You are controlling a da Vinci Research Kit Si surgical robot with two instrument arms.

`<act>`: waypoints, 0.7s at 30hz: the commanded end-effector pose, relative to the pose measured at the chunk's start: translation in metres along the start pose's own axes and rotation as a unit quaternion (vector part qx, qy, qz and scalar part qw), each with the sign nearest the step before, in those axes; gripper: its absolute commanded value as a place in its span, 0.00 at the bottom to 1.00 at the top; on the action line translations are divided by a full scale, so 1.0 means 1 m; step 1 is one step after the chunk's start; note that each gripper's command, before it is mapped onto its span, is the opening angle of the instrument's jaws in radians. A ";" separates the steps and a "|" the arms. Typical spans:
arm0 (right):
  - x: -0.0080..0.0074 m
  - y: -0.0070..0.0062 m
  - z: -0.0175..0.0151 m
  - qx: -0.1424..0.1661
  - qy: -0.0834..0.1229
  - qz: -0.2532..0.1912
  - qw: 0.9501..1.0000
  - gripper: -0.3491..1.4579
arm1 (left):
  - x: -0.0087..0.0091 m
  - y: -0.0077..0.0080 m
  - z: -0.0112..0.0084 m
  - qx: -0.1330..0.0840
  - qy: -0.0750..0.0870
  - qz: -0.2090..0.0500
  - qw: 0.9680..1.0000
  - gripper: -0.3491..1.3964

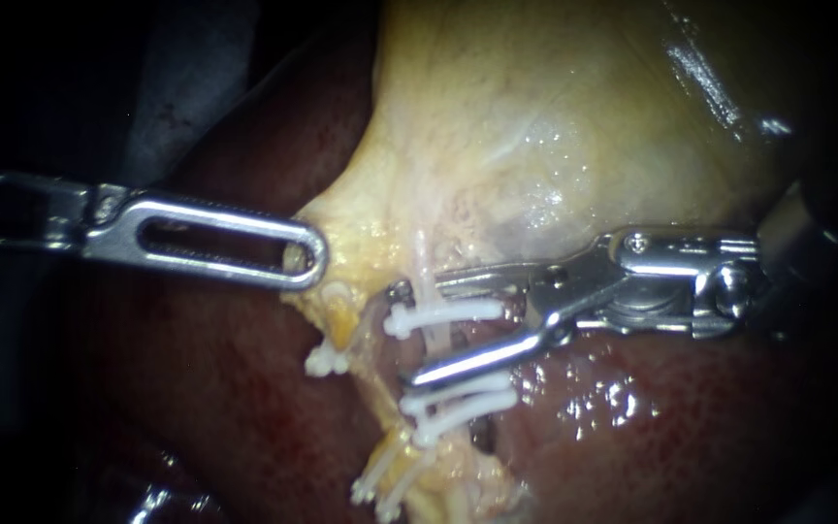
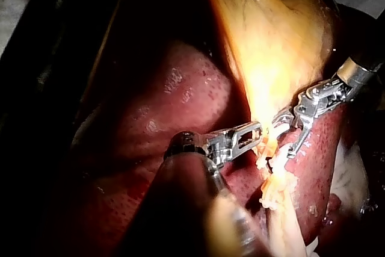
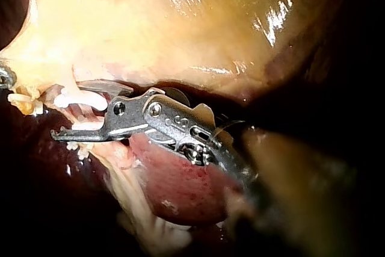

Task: Going back third clip right tube

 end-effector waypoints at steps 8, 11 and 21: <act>0.0003 -0.0001 -0.0007 -0.006 0.003 0.001 1.000 0.52 | 0.0000 0.0000 0.0000 0.000 0.000 0.000 1.000 0.00; 0.0007 -0.0001 -0.0019 -0.011 0.006 0.003 1.000 0.52 | 0.0000 0.0000 0.0000 0.000 0.000 0.000 1.000 0.00; 0.0023 -0.0009 -0.0074 -0.028 0.016 0.006 0.999 0.52 | 0.0000 0.0000 0.0000 0.000 0.000 0.000 1.000 0.00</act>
